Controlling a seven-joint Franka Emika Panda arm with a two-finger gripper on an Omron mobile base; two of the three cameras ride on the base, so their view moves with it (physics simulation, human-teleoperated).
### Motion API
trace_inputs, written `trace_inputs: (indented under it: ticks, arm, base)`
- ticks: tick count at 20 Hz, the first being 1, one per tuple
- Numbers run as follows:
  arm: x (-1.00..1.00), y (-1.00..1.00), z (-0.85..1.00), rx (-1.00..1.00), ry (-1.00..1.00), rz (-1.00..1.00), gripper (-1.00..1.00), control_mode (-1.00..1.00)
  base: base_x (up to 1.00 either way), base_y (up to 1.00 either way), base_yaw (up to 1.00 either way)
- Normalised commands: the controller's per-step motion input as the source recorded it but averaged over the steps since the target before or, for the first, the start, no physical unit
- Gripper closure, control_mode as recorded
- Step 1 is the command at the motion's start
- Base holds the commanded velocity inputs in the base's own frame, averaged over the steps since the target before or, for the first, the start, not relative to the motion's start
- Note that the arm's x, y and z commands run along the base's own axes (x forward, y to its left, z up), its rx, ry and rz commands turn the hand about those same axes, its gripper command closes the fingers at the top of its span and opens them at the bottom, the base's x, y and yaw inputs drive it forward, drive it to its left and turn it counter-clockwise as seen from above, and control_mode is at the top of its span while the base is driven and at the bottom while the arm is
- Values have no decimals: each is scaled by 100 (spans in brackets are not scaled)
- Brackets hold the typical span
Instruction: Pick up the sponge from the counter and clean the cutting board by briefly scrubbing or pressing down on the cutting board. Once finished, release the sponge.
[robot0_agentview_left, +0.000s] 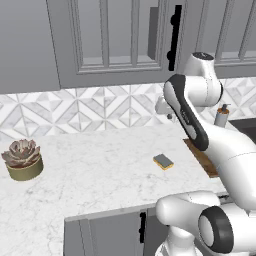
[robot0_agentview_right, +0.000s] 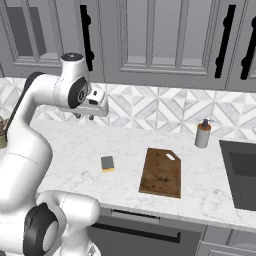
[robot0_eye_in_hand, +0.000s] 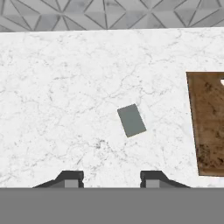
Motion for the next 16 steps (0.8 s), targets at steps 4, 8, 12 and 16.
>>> trace_inputs:
  ticks: [4, 8, 12, 16]
  arm:
    - [0, 0, -30, 0, 0, 0, -100, -100]
    - [0, -3, -67, 0, 0, 0, -100, -100]
    - [0, -18, -64, 0, 0, 3, -100, -100]
    - [0, -24, -63, 0, 0, 6, -100, -100]
  base:
    - [0, 0, 0]
    - [0, 0, 0]
    - [0, 0, 0]
    - [0, 0, 0]
